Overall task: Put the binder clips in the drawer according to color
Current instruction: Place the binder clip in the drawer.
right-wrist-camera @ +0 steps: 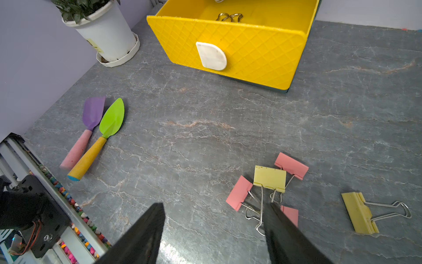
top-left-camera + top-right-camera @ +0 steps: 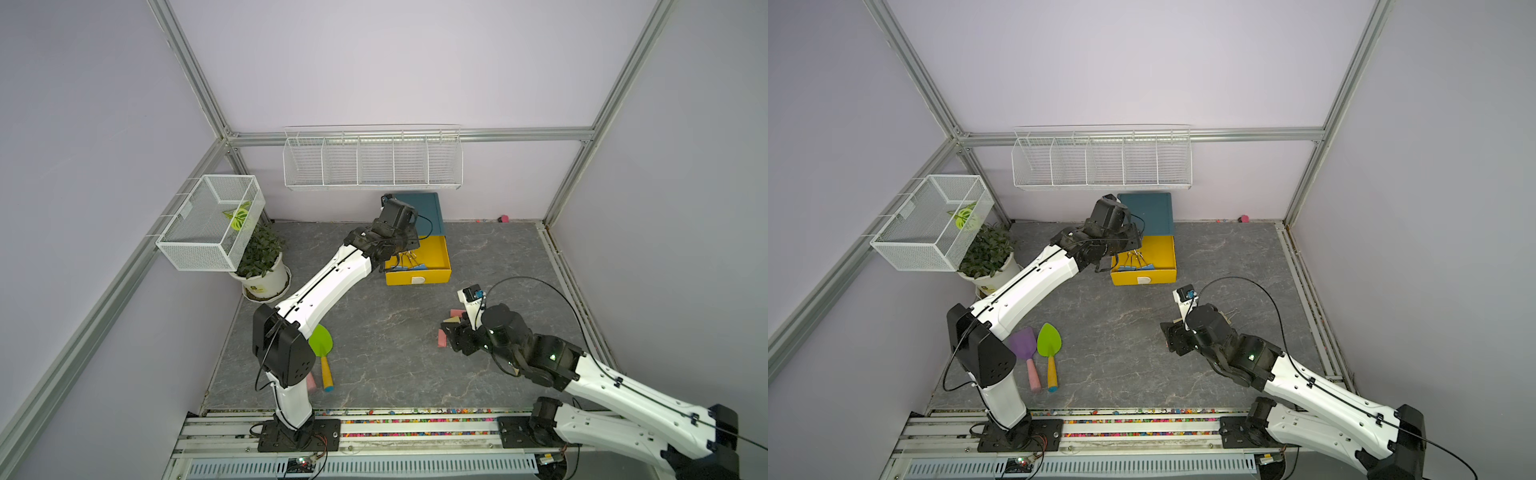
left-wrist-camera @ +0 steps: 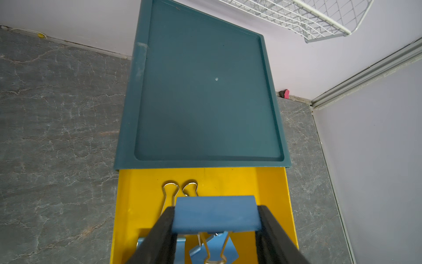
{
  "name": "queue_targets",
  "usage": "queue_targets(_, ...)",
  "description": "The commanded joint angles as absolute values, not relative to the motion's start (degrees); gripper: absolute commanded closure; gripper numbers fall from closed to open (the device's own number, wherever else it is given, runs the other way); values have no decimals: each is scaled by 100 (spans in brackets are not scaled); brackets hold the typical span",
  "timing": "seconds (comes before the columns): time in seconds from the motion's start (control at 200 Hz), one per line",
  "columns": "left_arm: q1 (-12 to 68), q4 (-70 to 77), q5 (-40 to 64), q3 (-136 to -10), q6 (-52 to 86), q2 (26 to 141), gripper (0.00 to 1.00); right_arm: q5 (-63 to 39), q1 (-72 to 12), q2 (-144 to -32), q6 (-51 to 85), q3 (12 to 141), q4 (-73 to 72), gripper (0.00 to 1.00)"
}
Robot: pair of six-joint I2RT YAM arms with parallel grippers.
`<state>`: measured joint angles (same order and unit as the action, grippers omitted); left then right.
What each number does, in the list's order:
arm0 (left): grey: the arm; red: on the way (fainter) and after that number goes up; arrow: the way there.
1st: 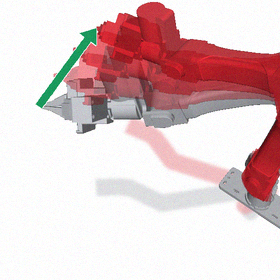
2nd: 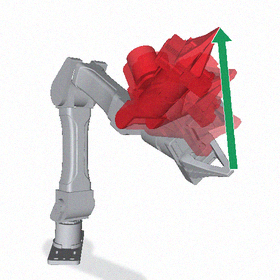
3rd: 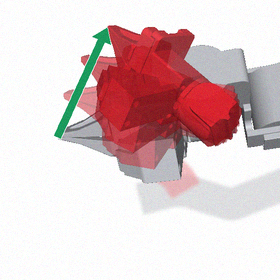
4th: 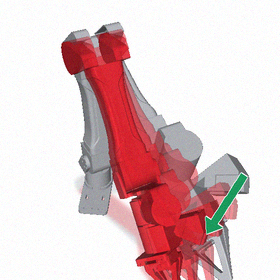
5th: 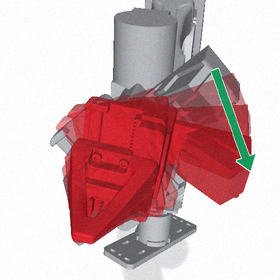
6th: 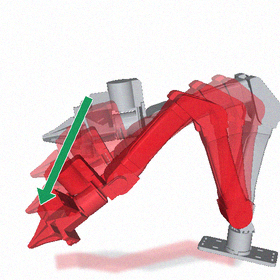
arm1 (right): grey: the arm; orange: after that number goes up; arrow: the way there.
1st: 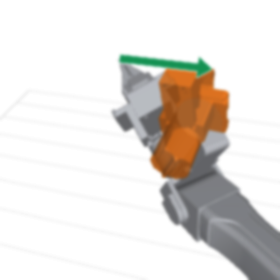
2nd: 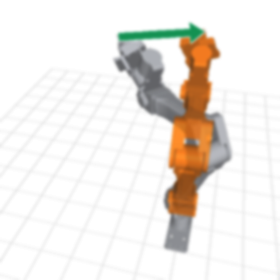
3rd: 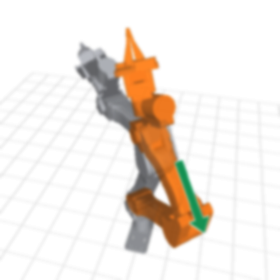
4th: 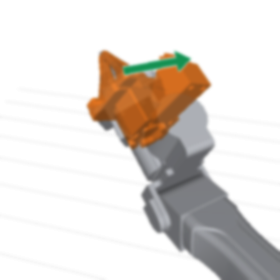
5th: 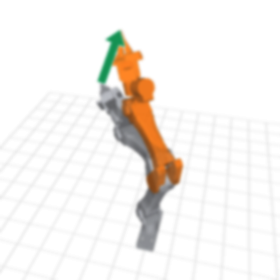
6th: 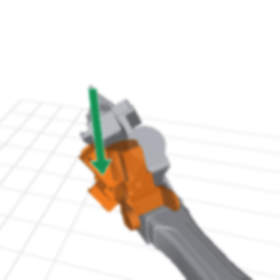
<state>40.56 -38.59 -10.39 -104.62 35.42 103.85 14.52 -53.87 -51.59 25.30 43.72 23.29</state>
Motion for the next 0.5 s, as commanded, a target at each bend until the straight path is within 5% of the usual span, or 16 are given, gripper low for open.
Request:
queue_targets(0.0, 4087, -3981, -967, -10432, 3484, 10419, 69, 1486, -5352, -5249, 2670, 4575, 2300, 26)
queue_targets(0.195, 4087, -4146, -881, -10580, 3469, 10555, 61, 1609, -5332, -5476, 2774, 4753, 2416, 26)
queue_targets(0.495, 4087, -4068, -865, -10587, 3457, 10319, 27, 1588, -5182, -5855, 2936, 5081, 2564, 26)
